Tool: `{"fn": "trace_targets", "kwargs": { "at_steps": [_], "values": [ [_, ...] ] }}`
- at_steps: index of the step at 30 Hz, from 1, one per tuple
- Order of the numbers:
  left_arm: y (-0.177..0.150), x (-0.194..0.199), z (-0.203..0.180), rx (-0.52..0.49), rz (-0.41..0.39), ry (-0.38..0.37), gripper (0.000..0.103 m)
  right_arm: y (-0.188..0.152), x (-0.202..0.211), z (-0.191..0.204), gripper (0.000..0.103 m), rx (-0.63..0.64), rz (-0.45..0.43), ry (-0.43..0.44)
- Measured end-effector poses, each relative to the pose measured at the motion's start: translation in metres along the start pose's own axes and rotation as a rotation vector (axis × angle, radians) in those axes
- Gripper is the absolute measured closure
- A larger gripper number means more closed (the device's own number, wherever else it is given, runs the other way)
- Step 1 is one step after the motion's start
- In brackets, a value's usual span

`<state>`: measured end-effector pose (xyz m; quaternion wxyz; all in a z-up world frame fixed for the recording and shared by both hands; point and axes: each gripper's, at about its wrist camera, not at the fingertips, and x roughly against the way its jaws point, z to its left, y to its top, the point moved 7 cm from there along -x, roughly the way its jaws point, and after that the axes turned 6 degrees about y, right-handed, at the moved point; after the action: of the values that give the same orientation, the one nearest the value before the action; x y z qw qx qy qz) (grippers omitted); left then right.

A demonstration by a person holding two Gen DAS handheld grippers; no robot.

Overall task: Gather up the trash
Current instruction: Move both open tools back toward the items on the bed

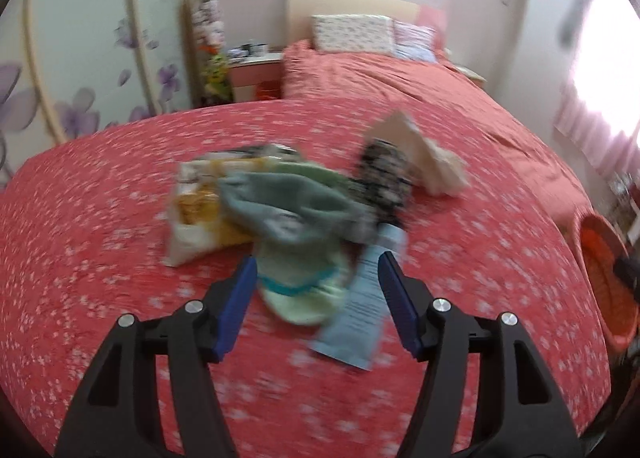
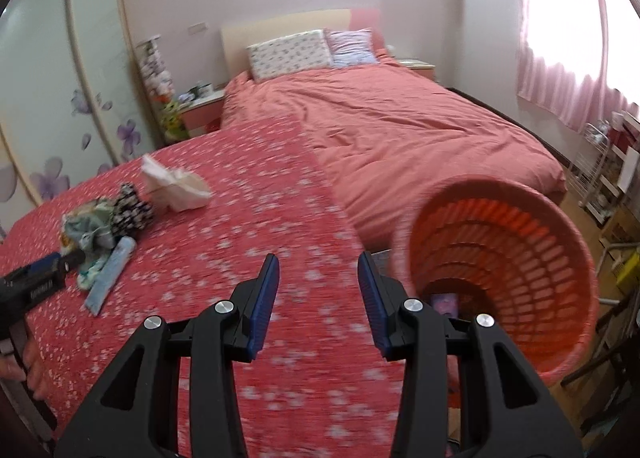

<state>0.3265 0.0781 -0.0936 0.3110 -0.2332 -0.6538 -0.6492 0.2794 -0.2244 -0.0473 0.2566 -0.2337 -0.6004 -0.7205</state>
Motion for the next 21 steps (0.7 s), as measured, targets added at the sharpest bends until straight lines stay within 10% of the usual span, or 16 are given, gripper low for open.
{"fn": "trace_targets", "kwargs": {
  "at_steps": [12, 21],
  "values": [
    [0.037, -0.049, 0.042, 0.124, 0.040, 0.003, 0.048, -0.011, -0.029, 0.056, 0.061, 0.072, 0.055, 0.050],
    [0.039, -0.061, 0.041, 0.122, 0.049, -0.044, 0.097, -0.020, -0.042, 0.081, 0.061, 0.105, 0.085, 0.073]
  ]
}}
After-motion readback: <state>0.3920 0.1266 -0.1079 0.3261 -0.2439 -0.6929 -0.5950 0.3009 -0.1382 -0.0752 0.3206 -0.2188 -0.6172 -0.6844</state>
